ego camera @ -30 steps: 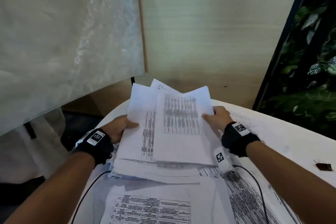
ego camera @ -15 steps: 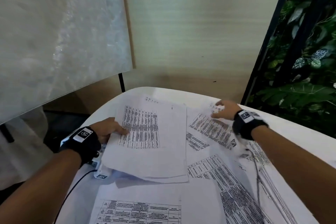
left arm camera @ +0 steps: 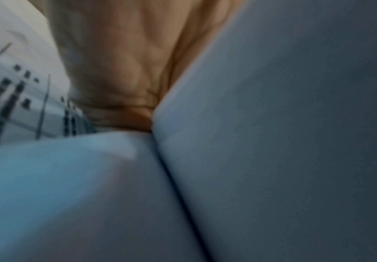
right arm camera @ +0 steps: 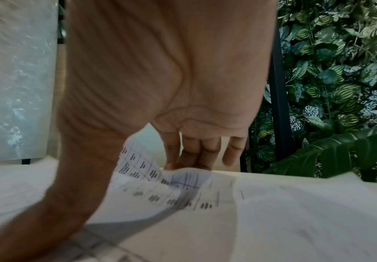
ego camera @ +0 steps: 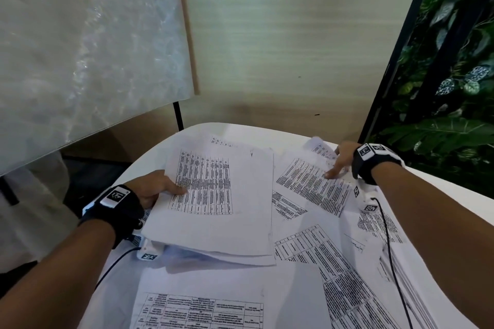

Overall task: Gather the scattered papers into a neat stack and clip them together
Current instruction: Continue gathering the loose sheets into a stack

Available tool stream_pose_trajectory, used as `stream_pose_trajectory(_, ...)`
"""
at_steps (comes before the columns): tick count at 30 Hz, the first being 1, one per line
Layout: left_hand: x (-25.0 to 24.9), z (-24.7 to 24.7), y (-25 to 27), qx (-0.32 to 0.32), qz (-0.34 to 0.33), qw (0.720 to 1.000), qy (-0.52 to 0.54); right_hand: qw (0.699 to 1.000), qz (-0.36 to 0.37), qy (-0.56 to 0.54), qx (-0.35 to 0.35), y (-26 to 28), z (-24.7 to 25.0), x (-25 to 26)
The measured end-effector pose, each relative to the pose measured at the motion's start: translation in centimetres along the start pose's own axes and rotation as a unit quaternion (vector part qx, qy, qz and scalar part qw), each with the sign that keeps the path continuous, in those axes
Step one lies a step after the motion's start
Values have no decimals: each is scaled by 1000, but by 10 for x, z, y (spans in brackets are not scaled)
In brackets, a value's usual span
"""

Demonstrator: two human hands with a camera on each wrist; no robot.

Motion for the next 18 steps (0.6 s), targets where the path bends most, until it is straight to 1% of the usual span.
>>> stream_pose_trajectory(2,0,0,0,-2,0,1000,0,1000,17,21,-12,4,8,4)
stream_pose_trajectory(6,-1,-1,2,5,-1,1000,-3,997,50,21,-58,15,27,19)
stream_pose_trajectory(8,-2,-1,3,4,1,1000,-7,992,76,18,-104,20,44,29)
stream_pose_trajectory(10,-2,-2,4,5,-1,1000,-5,981,94,12,-167,32,69,39)
stream_pose_trajectory(13,-4,-2,5,10,-3,1000,-3,950,144,30,-277,65,115,58)
stream_pose_trajectory(16,-8,-2,8,7,-6,1000,-10,914,184,40,-360,112,168,85)
stream_pose_trajectory(18,-15,0,11,-9,-24,999,-25,884,202,35,-419,146,202,101)
Point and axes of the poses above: each hand's wrist, its own y-axis away from the middle knuckle, its own z-axis out of the back of the hand, x = y × z, the point moved 1 cm from there along -y, towards the middle knuckle, and after that the axes turned 5 degrees about -x, right-handed, at the moved point
